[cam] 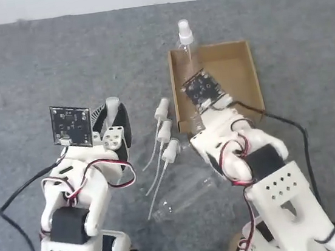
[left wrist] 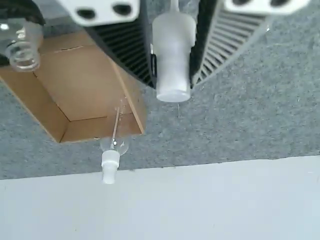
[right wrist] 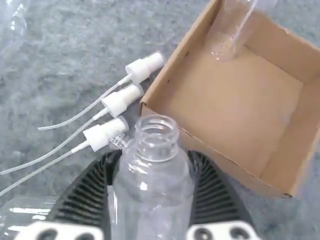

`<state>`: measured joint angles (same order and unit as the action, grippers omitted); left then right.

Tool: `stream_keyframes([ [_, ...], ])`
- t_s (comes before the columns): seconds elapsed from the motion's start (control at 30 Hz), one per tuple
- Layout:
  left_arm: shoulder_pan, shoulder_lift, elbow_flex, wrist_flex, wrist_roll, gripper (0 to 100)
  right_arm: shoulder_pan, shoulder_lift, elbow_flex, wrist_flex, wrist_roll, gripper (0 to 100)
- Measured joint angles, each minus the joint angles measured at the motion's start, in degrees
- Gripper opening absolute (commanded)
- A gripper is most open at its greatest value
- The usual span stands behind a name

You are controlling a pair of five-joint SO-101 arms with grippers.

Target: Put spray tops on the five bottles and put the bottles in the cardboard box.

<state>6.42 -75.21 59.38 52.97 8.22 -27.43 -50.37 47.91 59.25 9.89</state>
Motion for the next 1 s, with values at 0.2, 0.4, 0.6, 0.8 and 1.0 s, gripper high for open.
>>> stream_keyframes([
  [0.2,0.00,0.00,0.00,0.00,0.00,1,-4.04,-0.26,2.73,-1.14,0.00,0.6],
  [0.4,-1.14,0.00,0.00,0.00,0.00,1,-4.22,-0.35,2.73,-1.49,0.00,0.6],
  [0.6,-5.80,0.00,-4.13,0.88,0.00,1,-7.21,-0.26,4.13,-2.29,0.00,0.6],
  [0.8,-6.51,0.00,-10.46,1.93,-0.97,1,-10.37,-0.53,7.21,-8.26,-2.64,0.6],
  [1.0,-6.42,-0.26,-17.14,0.97,1.49,1,-10.99,-0.53,8.00,-13.36,-4.22,0.6],
])
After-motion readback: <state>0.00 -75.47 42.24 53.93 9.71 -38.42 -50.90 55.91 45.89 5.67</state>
